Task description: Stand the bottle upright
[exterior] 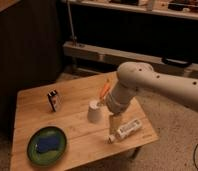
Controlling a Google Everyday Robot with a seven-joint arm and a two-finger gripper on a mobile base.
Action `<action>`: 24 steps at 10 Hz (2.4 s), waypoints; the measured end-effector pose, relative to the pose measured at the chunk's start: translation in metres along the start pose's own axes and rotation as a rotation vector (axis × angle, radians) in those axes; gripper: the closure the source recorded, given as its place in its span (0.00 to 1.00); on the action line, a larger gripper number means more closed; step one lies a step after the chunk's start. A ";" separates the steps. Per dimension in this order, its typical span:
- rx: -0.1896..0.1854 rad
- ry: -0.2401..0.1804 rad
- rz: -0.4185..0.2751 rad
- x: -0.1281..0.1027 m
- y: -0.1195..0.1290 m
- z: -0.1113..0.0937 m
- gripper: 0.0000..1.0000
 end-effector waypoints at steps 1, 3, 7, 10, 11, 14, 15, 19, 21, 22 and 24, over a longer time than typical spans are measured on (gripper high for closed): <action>0.007 -0.006 -0.012 0.009 0.004 -0.001 0.20; 0.030 -0.007 -0.022 0.014 0.007 0.007 0.20; 0.031 -0.007 -0.020 0.013 0.007 0.007 0.20; -0.001 -0.029 -0.006 0.022 0.018 0.022 0.20; -0.015 -0.044 0.003 0.031 0.025 0.040 0.20; -0.038 -0.099 0.022 0.060 0.055 0.088 0.20; -0.032 -0.105 0.019 0.064 0.066 0.095 0.20; -0.012 -0.085 0.005 0.059 0.094 0.121 0.20; -0.026 -0.090 0.007 0.059 0.089 0.136 0.20; -0.022 -0.097 0.011 0.060 0.085 0.139 0.20; -0.016 -0.124 0.029 0.064 0.080 0.142 0.20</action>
